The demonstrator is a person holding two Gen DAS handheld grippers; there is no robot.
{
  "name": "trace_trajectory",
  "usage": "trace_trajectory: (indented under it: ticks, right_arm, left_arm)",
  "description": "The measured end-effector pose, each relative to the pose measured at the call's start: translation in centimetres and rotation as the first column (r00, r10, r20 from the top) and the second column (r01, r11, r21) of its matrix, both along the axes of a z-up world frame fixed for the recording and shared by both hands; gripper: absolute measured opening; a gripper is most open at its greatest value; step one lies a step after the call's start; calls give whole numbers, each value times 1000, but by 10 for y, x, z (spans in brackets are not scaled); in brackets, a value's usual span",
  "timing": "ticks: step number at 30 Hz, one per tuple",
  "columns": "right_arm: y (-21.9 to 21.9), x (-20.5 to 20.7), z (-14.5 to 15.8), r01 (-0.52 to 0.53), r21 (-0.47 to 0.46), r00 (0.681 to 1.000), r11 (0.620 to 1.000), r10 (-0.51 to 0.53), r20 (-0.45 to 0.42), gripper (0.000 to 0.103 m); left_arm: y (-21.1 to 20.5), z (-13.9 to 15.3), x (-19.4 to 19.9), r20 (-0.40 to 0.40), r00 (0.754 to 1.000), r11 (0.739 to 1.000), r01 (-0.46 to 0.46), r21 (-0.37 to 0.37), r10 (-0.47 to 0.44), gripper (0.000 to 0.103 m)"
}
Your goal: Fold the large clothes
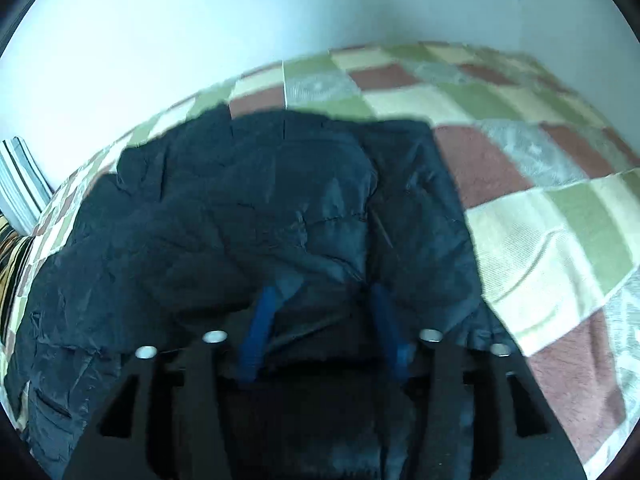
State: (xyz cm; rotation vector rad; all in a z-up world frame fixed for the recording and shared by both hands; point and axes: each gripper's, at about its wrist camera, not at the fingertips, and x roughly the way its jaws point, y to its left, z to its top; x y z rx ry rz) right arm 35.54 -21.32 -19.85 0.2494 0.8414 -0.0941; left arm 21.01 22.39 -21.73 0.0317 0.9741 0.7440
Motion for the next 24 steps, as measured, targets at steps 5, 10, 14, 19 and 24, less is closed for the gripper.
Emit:
trace_trajectory:
  ticks: [5,10,14,19,24]
  right_arm:
    - [-11,-18,19,141,-174,990,975,-133,56,78]
    - [-40,-18,4,213,-251,972,944,-231,-45,78]
    - [-44,-18,-13,188,-292,974,938,-216,-65,84]
    - [-39,-22,-26,199,-316,974,928,-223,-42,86]
    - [-31,-26,-25,200,-346,973,917,-228,-40,87]
  left_arm:
    - [1,-1,0,2,1000,1000,-1,-9,1,101]
    - [1,-1,0,3,1000,1000,0,-10,0,101]
    - [1,-1,0,2,1000,1000,0,-11,0,101]
    - [6,-2,0,11,1000,999,-3,-41,4,101]
    - [20,0,-9,71,997,988,-4,-154,15,101]
